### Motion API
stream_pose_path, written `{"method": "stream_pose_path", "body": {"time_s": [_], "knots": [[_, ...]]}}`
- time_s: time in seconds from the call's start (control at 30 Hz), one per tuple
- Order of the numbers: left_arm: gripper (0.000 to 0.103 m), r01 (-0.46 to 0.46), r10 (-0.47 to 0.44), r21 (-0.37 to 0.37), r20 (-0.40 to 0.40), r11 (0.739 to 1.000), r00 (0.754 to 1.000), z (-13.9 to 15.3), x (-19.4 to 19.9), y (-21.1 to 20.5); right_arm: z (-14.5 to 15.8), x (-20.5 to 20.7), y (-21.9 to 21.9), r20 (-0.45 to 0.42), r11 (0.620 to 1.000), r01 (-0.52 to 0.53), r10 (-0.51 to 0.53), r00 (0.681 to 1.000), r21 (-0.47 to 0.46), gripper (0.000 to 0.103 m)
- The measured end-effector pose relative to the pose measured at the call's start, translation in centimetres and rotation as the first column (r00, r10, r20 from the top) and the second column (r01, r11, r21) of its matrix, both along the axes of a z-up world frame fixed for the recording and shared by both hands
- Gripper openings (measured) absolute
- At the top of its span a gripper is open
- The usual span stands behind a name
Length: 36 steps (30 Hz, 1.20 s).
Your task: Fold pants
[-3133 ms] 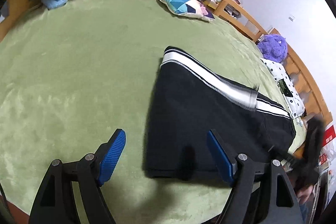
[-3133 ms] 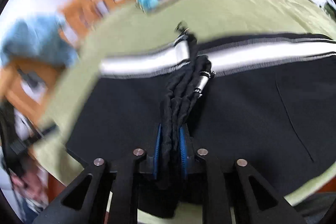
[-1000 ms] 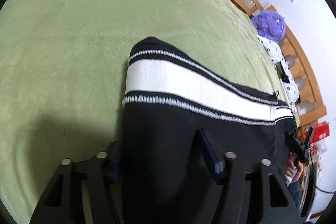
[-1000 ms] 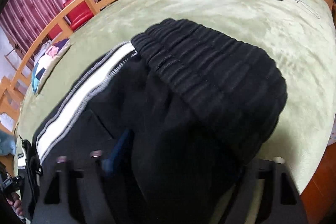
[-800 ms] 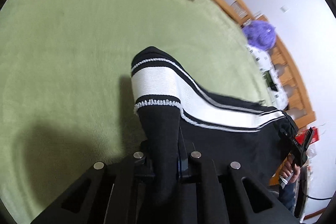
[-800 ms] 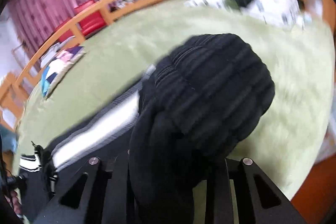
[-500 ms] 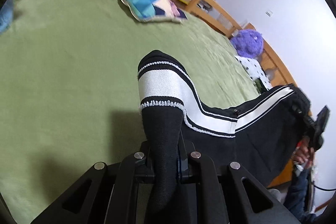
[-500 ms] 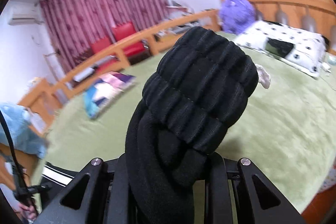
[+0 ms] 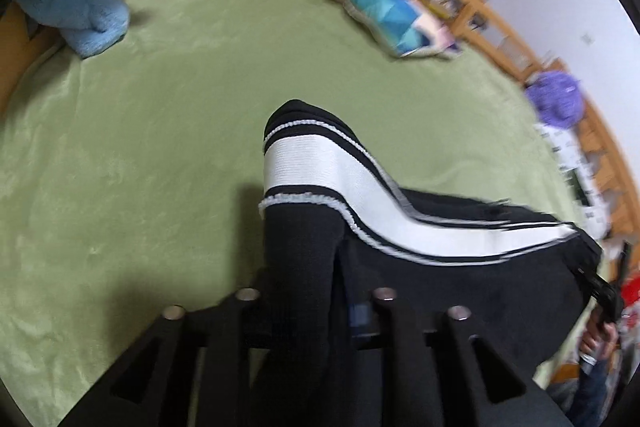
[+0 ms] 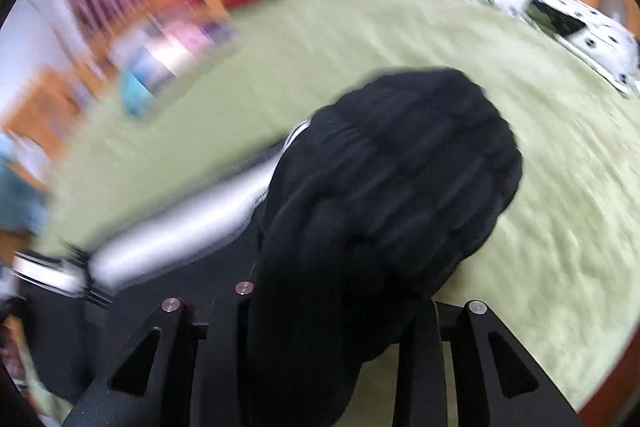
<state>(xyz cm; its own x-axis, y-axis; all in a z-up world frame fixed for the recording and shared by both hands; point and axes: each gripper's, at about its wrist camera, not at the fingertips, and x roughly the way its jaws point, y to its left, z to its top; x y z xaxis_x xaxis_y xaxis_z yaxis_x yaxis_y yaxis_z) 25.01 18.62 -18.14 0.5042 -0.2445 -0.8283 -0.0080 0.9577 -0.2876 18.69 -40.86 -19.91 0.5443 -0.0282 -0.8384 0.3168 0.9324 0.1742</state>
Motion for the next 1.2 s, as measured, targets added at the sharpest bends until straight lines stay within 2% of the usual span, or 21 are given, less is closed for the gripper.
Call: {"method": "stream_pose_path", "body": {"time_s": [0.03,0.07,0.1,0.17,0.27,0.33,0.4,0.53,0.73,0.8,0.83,0.87,0.93,0.97,1.03,1.1,1.2], "knots": [[0.032,-0.002,0.002,0.002,-0.011,1.0,1.0,-0.4,0.0,0.2,-0.9,-0.5,-0.6,-0.015,0.999,0.007,-0.007,1.0,0.031,0.037],[0.039,0.0,-0.001,-0.009,-0.024,1.0,1.0,-0.9,0.0,0.4,-1.1,-0.9,-0.8,-0.014,0.999,0.01,-0.01,1.0,0.049,0.041],[0.051,0.002,-0.003,-0.022,-0.038,1.0,0.999,-1.5,-0.2,0.8,-1.1,-1.6,-1.0,-0.013,0.999,0.015,-0.015,1.0,0.046,0.043],[0.06,-0.005,0.004,-0.019,-0.041,1.0,0.999,-2.0,-1.1,1.4,-0.6,-2.7,-0.9,-0.024,1.0,0.005,-0.005,1.0,0.008,0.046],[0.064,-0.015,0.015,-0.009,-0.056,1.0,0.998,-2.8,-3.2,2.5,0.6,-4.3,-0.3,-0.019,0.998,0.033,-0.034,0.999,-0.047,0.049],[0.066,-0.031,0.028,-0.032,-0.073,0.999,0.997,-3.7,-5.2,3.3,1.0,-5.0,0.9,-0.017,0.993,0.057,-0.059,0.998,-0.105,0.052],[0.073,-0.029,0.024,-0.066,-0.075,0.997,0.997,-4.4,-6.9,3.7,0.3,-5.4,1.9,-0.031,0.99,0.046,-0.05,0.998,-0.131,0.056],[0.077,-0.03,0.025,-0.107,-0.05,0.994,0.998,-4.9,-10.2,3.7,-1.5,-5.3,3.6,-0.114,0.979,0.011,-0.035,0.993,-0.204,0.057],[0.077,-0.077,0.067,-0.211,-0.053,0.974,0.996,-5.3,-12.3,4.0,1.2,-7.4,5.0,-0.042,0.991,0.028,-0.034,0.999,-0.132,0.057],[0.073,-0.109,0.102,-0.245,-0.041,0.963,0.994,-5.7,-12.6,3.9,2.3,-8.0,5.7,-0.018,0.99,0.022,-0.025,1.0,-0.142,0.057],[0.064,-0.112,0.108,-0.247,-0.032,0.963,0.994,-5.7,-12.6,3.7,2.9,-8.5,6.0,0.006,0.992,0.018,-0.018,1.0,-0.129,0.057],[0.05,-0.107,0.104,-0.252,-0.025,0.962,0.994,-5.6,-12.6,3.3,3.3,-8.7,6.3,0.021,0.994,0.015,-0.013,1.0,-0.11,0.057],[0.03,-0.121,0.126,-0.204,0.011,0.972,0.992,-4.3,-12.7,2.5,3.9,-9.3,6.9,0.045,0.998,0.001,0.002,0.999,-0.058,0.057],[0.024,-0.084,0.096,-0.165,0.065,0.983,0.993,-2.8,-12.7,1.4,4.2,-9.4,7.4,0.05,0.999,-0.017,0.019,0.999,-0.049,0.057],[0.023,-0.038,0.043,-0.033,0.142,0.999,0.989,0.1,-12.9,-1.1,5.0,-9.9,8.5,0.08,0.997,-0.044,0.05,0.996,-0.071,0.057],[0.023,-0.007,0.0,0.032,0.191,0.999,0.982,2.5,-13.1,-3.4,5.7,-10.4,9.6,0.113,0.991,-0.08,0.092,0.989,-0.103,0.057],[0.021,0.074,-0.097,0.105,0.244,0.992,0.965,5.4,-13.4,-8.0,6.0,-10.8,10.2,0.143,0.99,-0.102,0.115,0.983,-0.093,0.057]]}}
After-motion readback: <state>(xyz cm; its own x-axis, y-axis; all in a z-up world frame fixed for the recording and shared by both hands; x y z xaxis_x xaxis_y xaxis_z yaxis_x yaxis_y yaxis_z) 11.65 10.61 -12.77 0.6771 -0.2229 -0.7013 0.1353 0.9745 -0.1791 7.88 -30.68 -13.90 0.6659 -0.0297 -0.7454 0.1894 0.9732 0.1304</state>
